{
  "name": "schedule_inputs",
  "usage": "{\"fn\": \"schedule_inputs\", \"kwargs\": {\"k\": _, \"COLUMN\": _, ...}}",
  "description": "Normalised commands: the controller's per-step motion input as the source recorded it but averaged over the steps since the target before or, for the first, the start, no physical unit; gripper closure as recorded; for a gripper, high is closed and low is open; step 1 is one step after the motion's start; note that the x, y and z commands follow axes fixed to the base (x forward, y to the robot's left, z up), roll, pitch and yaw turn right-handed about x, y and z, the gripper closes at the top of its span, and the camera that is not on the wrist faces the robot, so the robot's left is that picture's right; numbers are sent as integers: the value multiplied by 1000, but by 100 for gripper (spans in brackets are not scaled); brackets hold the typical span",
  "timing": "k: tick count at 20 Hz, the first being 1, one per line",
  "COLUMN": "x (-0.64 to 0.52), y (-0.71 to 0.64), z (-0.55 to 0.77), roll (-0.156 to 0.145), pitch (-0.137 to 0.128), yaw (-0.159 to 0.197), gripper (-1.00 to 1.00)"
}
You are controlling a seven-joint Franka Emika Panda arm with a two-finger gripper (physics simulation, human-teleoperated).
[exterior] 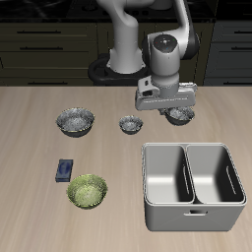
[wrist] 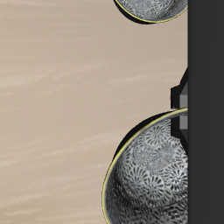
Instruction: Stack middle-sized black bowl on the green bowl
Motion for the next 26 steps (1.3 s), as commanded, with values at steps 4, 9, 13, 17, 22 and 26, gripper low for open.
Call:
{"fn": "schedule_inputs", "kwargs": {"k": 4, "x": 49, "y": -252, "z": 547, "roll": -27, "pitch": -70, "yaw": 9, "gripper": 100}}
{"fn": "schedule_inputs", "kwargs": {"k": 9, "x": 11, "y": -216, "z": 469, "roll": -20, "pitch": -76, "yaw": -4, "gripper": 100}}
{"fn": "schedule_inputs", "kwargs": {"k": 13, "x": 28, "y": -291, "z": 614, "roll": -24, "pitch": -84, "yaw": -36, "gripper": 100}}
{"fn": "schedule_inputs", "kwargs": {"k": 17, "x": 42, "y": -61, "z": 101, "roll": -20, "pitch": -16, "yaw": -4, "gripper": 100}}
{"fn": "schedule_inputs", "kwargs": {"k": 22, "x": 176, "y": -199, "z": 2, "roll": 10, "pitch": 60, "yaw": -42, "gripper": 100}}
{"fn": "schedule_inputs", "kwargs": {"k": 26, "x": 157, "y": -394, "z": 206, "roll": -24, "pitch": -1, "yaw": -21, "gripper": 100}}
